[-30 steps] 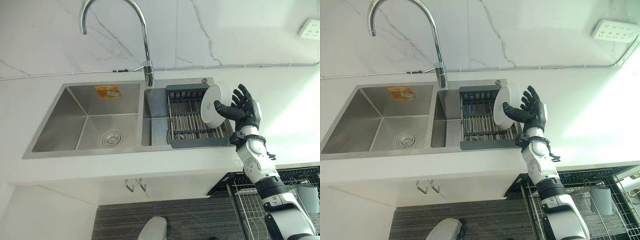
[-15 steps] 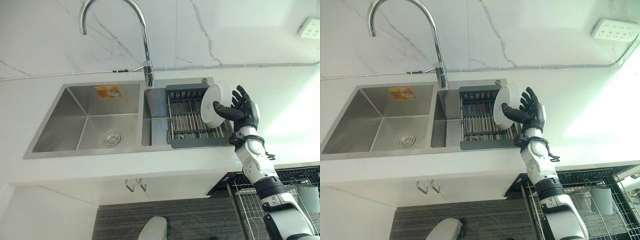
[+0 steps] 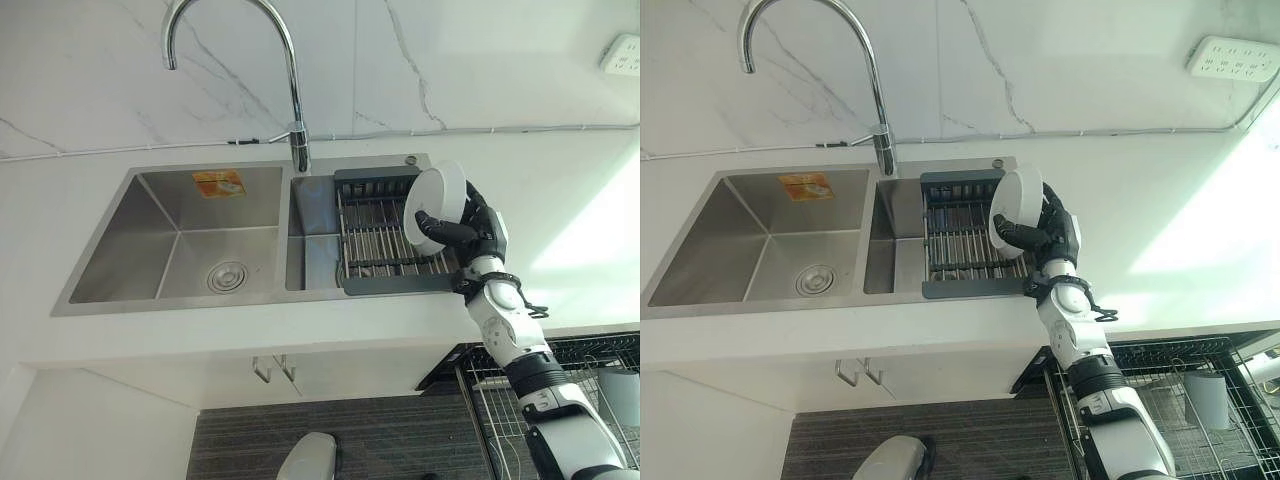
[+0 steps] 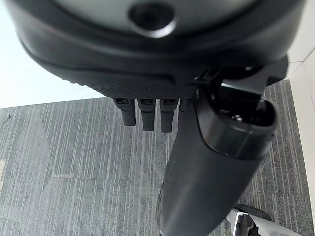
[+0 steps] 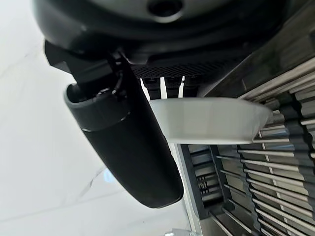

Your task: Place the dishes in the dishwasher.

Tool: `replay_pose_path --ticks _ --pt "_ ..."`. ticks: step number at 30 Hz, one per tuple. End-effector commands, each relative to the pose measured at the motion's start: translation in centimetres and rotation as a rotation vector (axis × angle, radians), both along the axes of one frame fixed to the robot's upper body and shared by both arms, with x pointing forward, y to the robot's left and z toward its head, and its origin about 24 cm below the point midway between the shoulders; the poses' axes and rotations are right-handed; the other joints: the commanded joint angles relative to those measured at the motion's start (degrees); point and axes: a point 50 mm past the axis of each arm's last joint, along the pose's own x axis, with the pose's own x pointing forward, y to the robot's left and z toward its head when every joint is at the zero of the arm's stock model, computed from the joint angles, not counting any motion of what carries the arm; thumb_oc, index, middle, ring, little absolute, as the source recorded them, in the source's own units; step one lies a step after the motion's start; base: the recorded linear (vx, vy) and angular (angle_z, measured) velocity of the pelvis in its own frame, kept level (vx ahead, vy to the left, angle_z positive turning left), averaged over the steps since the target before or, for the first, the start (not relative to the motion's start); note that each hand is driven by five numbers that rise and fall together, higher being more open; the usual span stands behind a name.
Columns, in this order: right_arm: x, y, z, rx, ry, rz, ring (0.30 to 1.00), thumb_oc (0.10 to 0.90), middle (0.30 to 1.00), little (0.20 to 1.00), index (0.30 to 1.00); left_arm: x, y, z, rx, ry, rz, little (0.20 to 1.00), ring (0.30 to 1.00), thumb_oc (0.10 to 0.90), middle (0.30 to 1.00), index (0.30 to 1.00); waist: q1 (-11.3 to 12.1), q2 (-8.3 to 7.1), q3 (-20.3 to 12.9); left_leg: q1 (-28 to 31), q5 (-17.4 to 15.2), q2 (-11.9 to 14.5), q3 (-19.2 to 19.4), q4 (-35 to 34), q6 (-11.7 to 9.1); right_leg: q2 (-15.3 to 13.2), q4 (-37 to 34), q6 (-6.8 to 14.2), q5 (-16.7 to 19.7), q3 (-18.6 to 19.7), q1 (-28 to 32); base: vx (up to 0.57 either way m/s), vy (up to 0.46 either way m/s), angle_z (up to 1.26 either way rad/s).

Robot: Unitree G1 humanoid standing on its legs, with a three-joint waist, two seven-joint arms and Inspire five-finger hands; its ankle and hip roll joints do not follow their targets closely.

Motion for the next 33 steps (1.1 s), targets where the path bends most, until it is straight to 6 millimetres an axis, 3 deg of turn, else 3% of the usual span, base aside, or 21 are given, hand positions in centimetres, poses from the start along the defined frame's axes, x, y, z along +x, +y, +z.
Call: replay_pose_path --ticks 1,10,20,27,33 --pt "1.6 0.3 6.7 -0.003 -0.24 0.02 0.3 0.4 0.3 0.3 0.3 -2.6 2.6 0.9 0.077 0.13 -0.053 0.9 0.9 0.8 0.9 0.9 2.15 -0.21 -1.48 -0.93 1.27 -0.57 -4.41 -7.0 -3.74 -1.74 2.35 4.26 -9.17 3.0 4.82 0.0 0.0 0.0" --pt "1.6 -0.4 8.8 -0.113 -0.343 -0.118 0.3 0.4 0.3 0.3 0.3 -2.4 2.5 0.8 0.061 0.12 -0.071 0.9 0.9 0.8 0.9 0.9 2.79 0.61 -0.9 -1.81 1.8 -0.99 -5.0 -7.0 -3.77 -1.98 2.35 4.24 -9.04 2.79 4.61 -0.01 0.013 0.03" --pt "1.2 0.2 8.6 -0.096 -0.393 -0.106 0.3 0.4 0.3 0.3 0.3 -2.7 2.4 0.8 0.053 0.118 -0.079 0.9 0.9 0.8 0.9 0.9 2.49 0.67 -0.87 -1.42 1.81 -0.34 -4.39 -7.0 -3.9 -1.73 2.35 4.07 -9.12 2.94 4.78 -0.01 -0.002 0.04" --pt "-0.5 2.0 11.3 0.026 -0.631 -0.017 0.3 0.4 0.3 0.3 0.3 -2.8 2.6 0.8 0.064 0.107 -0.086 0.9 0.9 0.8 0.9 0.9 1.31 -0.31 -1.32 -0.82 1.44 0.94 -2.72 -7.0 -4.03 -0.96 2.35 3.95 -9.27 3.76 4.19 -0.07 -0.051 -0.1" --pt "-3.1 3.4 12.6 0.195 -0.782 0.107 0.3 0.4 0.3 0.3 0.3 -2.6 2.5 0.7 0.085 0.089 -0.078 0.9 0.9 0.8 0.9 0.9 -1.8 -2.01 -1.97 0.22 0.63 2.74 0.16 -7.0 -4.13 0.18 2.35 3.52 -9.01 6.14 2.24 -0.09 -0.08 -0.26"
